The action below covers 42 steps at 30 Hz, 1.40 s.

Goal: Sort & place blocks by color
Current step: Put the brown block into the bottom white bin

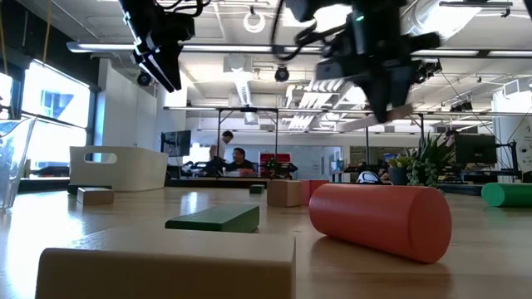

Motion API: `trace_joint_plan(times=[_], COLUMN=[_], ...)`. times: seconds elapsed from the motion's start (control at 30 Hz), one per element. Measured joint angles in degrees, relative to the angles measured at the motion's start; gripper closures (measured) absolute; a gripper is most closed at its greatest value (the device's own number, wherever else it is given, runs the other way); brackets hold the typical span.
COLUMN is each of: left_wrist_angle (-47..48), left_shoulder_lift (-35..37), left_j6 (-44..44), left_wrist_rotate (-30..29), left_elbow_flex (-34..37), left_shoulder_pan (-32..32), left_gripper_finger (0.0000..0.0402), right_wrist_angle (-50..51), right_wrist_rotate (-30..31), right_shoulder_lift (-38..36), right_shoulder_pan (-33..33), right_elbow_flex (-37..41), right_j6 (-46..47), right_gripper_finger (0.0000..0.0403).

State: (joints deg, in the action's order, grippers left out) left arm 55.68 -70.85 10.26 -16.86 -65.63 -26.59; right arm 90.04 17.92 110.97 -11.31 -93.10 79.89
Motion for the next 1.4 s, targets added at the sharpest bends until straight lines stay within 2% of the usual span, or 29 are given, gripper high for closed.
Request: trace_joint_plan(times=[0.3,0.5,0.63,0.8,0.97,1.17,1.4], left_wrist_angle=[-0.07,-0.07,-0.07,-0.08,-0.09,-0.09,0.48], left_shoulder_lift=[0.00,0.00,0.00,0.00,0.00,0.00,0.00], left_j6=[0.00,0.50,4.07,10.11,12.06,12.08,12.09], left_wrist_rotate=[0.05,0.32,1.28,2.81,2.84,3.12,6.25], left_elbow_flex=[0.00,0.00,0.00,0.00,0.00,0.00,0.00], left_shoulder_pan=[0.00,0.00,0.00,0.00,0.00,-0.02,0.07], left_gripper_finger=[0.0204,0.0204,0.0204,0.0204,0.0204,0.0204,0.0204], right_wrist_angle=[-0.03,-0.09,-0.73,-3.74,-6.52,-7.43,-9.58], right_wrist_rotate=[-7.41,-14.48,-18.06,-19.60,-22.58,-22.01,-21.21], right_shoulder_lift=[-15.04,-19.73,-19.92,-19.92,-19.02,-15.19,-9.59], right_shoulder_pan=[-10.07,-19.32,-25.51,-32.65,-37.72,-41.05,-42.14], right_elbow_flex=[12.16,15.98,16.15,16.15,16.15,16.15,16.15], right_j6=[24.56,36.98,41.80,48.67,50.17,50.15,49.61], right_gripper_finger=[0.0306,0.0306,0.0306,0.0306,0.0306,0.0306,0.0306])
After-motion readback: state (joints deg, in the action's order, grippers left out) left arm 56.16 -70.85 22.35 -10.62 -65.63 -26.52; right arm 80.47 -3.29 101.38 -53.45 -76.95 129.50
